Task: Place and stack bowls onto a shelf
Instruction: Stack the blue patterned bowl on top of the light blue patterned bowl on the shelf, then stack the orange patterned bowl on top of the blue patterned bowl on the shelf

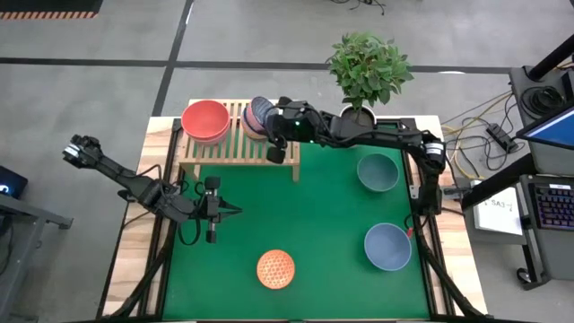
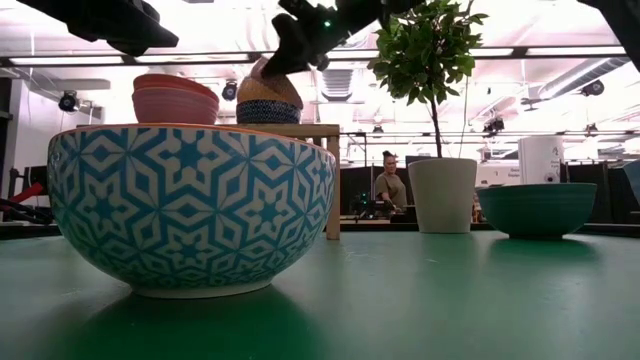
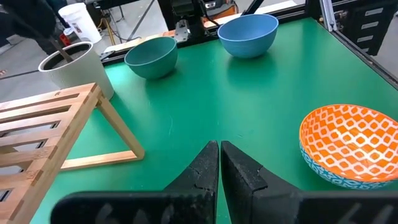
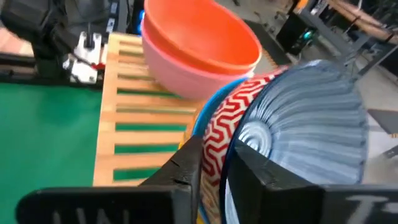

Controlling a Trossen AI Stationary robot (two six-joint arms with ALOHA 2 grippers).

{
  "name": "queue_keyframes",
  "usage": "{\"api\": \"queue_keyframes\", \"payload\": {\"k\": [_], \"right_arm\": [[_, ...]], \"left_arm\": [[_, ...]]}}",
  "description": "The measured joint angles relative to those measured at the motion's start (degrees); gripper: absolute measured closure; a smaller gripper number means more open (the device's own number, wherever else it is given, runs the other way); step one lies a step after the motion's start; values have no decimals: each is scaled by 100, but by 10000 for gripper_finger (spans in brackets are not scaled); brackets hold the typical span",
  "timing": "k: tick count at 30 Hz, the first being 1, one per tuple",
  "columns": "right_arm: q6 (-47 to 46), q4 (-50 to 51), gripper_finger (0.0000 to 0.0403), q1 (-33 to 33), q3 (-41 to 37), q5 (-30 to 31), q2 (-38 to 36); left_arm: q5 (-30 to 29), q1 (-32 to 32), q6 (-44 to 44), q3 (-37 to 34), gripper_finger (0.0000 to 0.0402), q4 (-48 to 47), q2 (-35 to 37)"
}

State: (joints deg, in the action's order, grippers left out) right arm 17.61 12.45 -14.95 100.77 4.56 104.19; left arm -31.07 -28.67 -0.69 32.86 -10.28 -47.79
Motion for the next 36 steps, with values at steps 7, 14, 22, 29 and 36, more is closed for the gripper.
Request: {"api": "queue_keyframes", "payload": {"k": [7, 14, 22, 29, 36], "right_arm": [[14, -113, 305, -8, 2, 6, 19], [-245, -110, 292, 6, 4, 0, 19], [-321, -225, 300, 69, 4, 9, 17], [-306, -688, 305, 159, 9, 4, -23], [80, -431, 313, 551, -11, -25, -491]], "left_arm": [[0, 0, -2, 0, 402, -2, 0], [0, 0, -2, 0, 402, 0, -2], [0, 0, -2, 0, 402, -2, -2], [0, 0, -2, 0, 402, -2, 0], [-11, 0, -46, 37, 402, 334, -2]]}}
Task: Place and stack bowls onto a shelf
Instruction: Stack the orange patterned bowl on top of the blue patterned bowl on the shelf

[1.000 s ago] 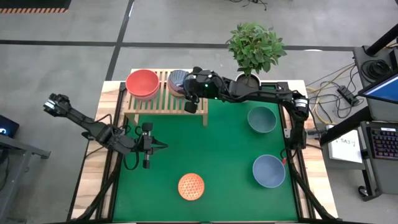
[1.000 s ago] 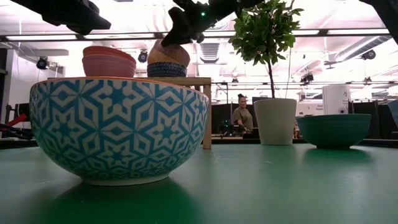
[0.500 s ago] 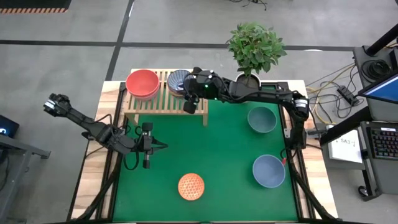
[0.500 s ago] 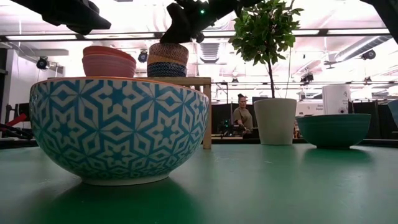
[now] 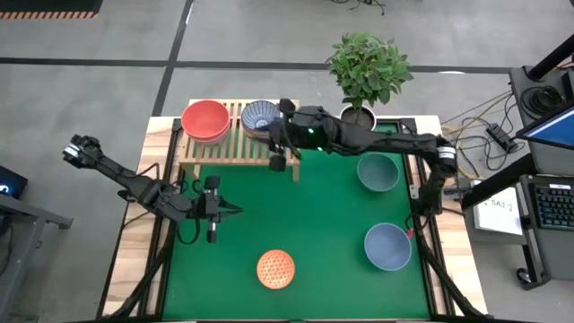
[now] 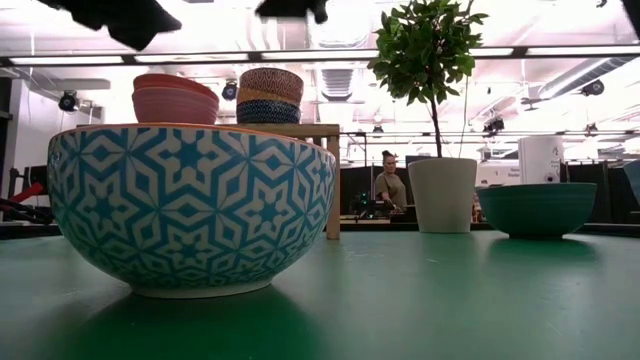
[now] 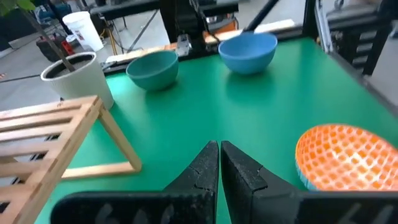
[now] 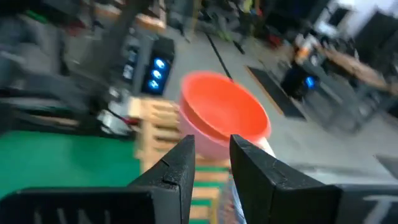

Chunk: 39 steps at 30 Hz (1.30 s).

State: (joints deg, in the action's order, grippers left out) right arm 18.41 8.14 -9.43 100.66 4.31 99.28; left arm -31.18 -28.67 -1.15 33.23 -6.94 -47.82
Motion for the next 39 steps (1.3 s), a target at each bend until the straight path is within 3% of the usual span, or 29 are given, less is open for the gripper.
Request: {"api": "queue_keyframes", "payload": {"k": [4, 11, 20, 31, 39], "right_arm": [[109, 300, 331, 363, -266, -300, -474], [-268, 544, 361, 1105, -1454, -462, -1460], [-479, 932, 365, 1948, -2844, -429, -2536], [-396, -745, 365, 2215, -4769, -427, -3501], [-887, -1026, 365, 2216, -5199, -425, -3631]], "left_arm": [[2, 0, -148, 95, 402, 229, -34], [17, 0, -982, 99, 402, 315, -385], [494, -2, -2208, 92, 395, 724, -1237], [732, -31, -2442, 835, 295, 291, -2223], [988, -42, -2350, 1384, 243, -215, -3042]]}}
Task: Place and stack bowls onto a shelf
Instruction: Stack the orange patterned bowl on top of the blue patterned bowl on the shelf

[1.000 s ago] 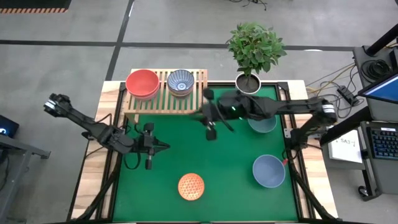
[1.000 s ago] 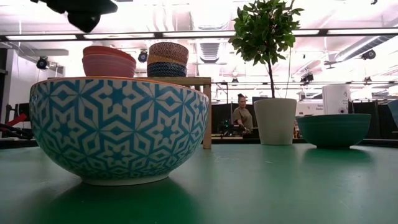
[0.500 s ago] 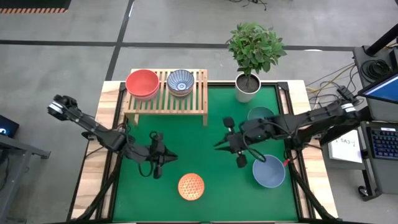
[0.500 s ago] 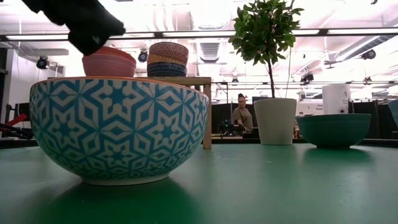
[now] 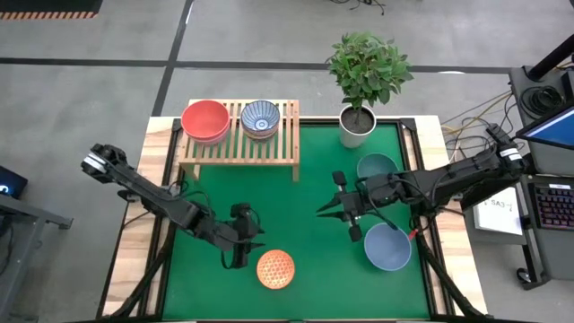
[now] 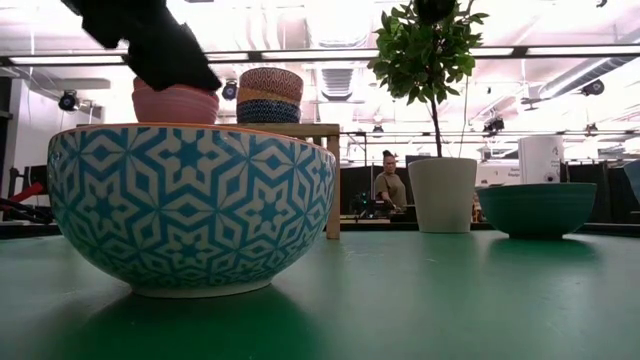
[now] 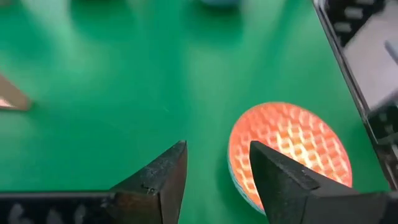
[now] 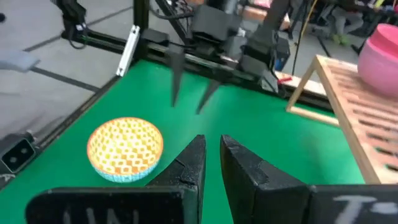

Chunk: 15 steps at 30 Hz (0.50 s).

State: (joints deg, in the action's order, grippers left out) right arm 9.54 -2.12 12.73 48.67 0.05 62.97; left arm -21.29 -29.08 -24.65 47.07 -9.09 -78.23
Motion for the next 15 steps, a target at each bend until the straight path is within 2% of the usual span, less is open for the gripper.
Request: {"api": "queue_keyframes", "payload": {"k": [8, 12, 15], "right_arm": [[-59, 11, 365, 0, -3, 2, 16], [-100, -16, 365, 0, -3, 7, 80], [-149, -17, 365, 0, -3, 7, 156]], "left_arm": [[158, 0, -183, 256, 245, -1, -1073], [564, 0, -310, 457, 249, 26, -1504], [610, -2, -342, 624, 253, 84, -1708]]}}
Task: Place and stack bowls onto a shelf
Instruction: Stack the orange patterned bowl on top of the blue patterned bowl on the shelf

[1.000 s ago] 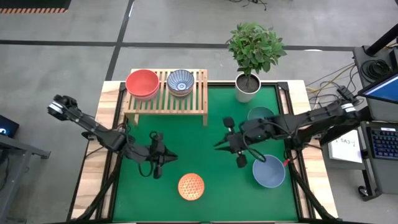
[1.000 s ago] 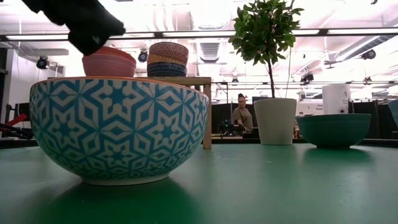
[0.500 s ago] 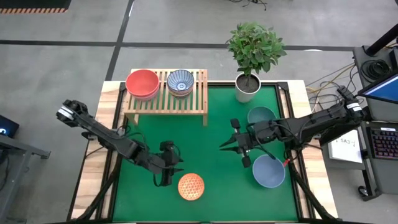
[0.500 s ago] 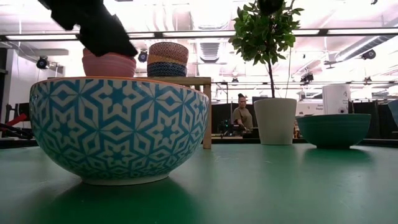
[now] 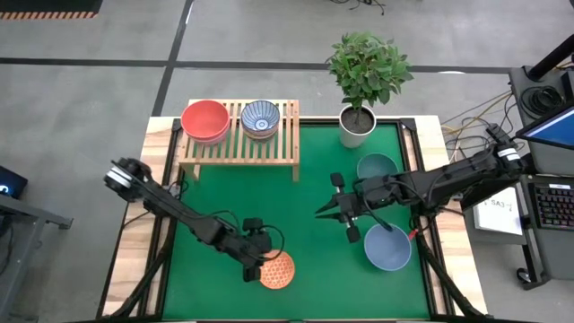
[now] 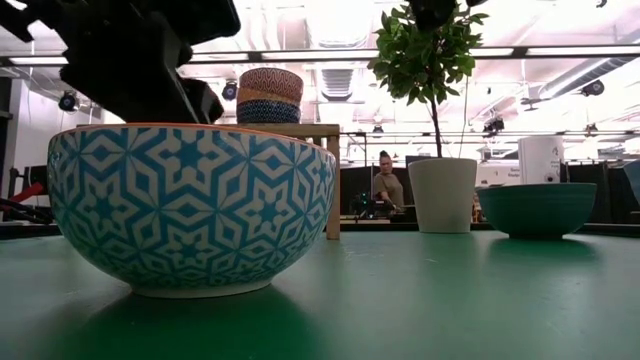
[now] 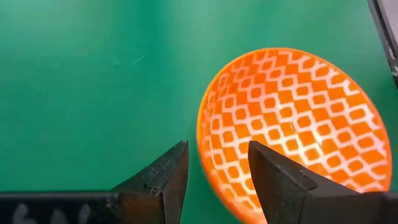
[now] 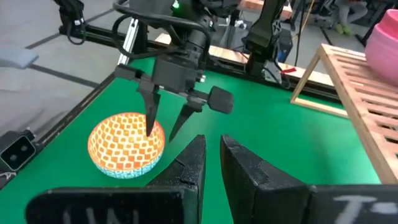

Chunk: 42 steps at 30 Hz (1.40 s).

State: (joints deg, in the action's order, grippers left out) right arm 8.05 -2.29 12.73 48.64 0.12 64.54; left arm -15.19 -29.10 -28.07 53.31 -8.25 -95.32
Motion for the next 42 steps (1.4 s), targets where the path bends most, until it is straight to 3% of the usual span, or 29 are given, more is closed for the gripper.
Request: {"api": "queue_keyframes", "payload": {"k": [8, 14, 20, 26, 34, 38, 42], "right_arm": [[-11, -4, 365, 0, -2, -3, 93], [6, 22, 365, 0, 0, -2, 120], [349, 61, 365, 0, 0, -3, 117], [577, 274, 365, -18, -2, 13, 116], [722, 678, 365, -298, 47, 335, -34], [527, 994, 365, -454, 59, 350, -131], [506, 1057, 365, -514, 59, 351, -140]], "left_arm": [[239, 4, -659, 23, 286, 55, -334], [235, 10, -704, 20, 387, 257, -308], [225, -11, -516, 43, 396, 225, 36], [196, 135, 24, 58, 397, 167, 947], [-1150, 1227, 411, 466, 399, -970, 2589], [-1511, 1988, 1079, 1080, 399, -1013, 3011], [-1694, 2908, 1751, 1848, 399, -1827, 3067]]}}
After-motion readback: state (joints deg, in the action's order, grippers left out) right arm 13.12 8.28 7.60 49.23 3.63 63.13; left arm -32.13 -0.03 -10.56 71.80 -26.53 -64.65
